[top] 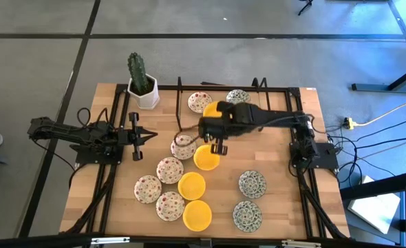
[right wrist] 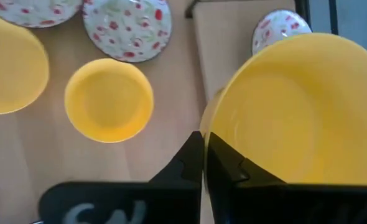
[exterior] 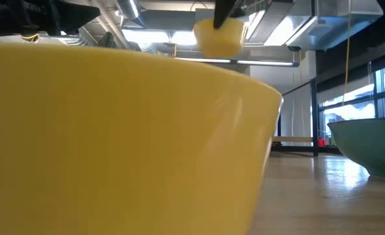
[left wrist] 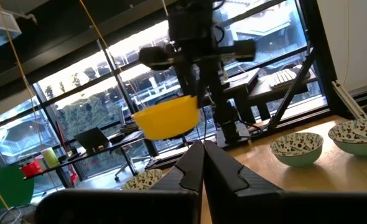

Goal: Pick & Place Mini bowls
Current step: Put the yellow bowl on the shelf

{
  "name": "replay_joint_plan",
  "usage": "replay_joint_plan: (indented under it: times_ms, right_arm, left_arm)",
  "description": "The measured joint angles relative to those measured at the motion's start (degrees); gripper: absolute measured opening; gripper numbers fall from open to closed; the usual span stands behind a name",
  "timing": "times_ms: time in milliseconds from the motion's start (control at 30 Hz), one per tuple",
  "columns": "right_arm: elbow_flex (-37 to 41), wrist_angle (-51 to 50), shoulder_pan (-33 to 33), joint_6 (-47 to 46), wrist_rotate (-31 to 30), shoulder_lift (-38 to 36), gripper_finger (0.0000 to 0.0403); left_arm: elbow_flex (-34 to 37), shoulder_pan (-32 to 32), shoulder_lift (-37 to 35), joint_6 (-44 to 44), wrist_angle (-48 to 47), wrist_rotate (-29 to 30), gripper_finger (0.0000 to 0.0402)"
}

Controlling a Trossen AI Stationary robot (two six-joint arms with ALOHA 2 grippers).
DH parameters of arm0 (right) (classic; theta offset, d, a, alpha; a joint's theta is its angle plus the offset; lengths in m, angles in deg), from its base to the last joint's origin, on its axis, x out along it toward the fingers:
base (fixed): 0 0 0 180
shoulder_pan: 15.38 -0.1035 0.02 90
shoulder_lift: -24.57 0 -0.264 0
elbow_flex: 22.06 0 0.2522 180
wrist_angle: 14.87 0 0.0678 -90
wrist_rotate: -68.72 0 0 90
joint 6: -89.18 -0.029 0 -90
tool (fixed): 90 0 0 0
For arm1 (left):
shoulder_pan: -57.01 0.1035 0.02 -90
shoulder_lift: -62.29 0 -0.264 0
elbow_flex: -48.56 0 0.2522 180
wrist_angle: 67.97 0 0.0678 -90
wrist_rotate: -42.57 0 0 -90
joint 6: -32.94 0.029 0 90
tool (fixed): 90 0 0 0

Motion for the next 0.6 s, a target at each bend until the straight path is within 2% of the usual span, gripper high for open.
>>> replay_joint_plan:
  times_ms: [267,433,600]
  right_arm:
    - [6.30,1.08,5.71,8.34,1.98,-0.04,0.0009]
    - [12.99,5.86,8.76,14.40,4.18,-0.04,0.0009]
    - [19.44,11.29,11.39,16.60,4.40,-0.04,0.0009]
  left_arm:
    - [0.00,0.01,0.01,0.00,0.00,0.00,0.0007]
    - [0.00,0.02,0.01,0.00,0.00,0.00,0.0004]
    - [0.00,0.02,0.01,0.00,0.00,0.00,0.0006]
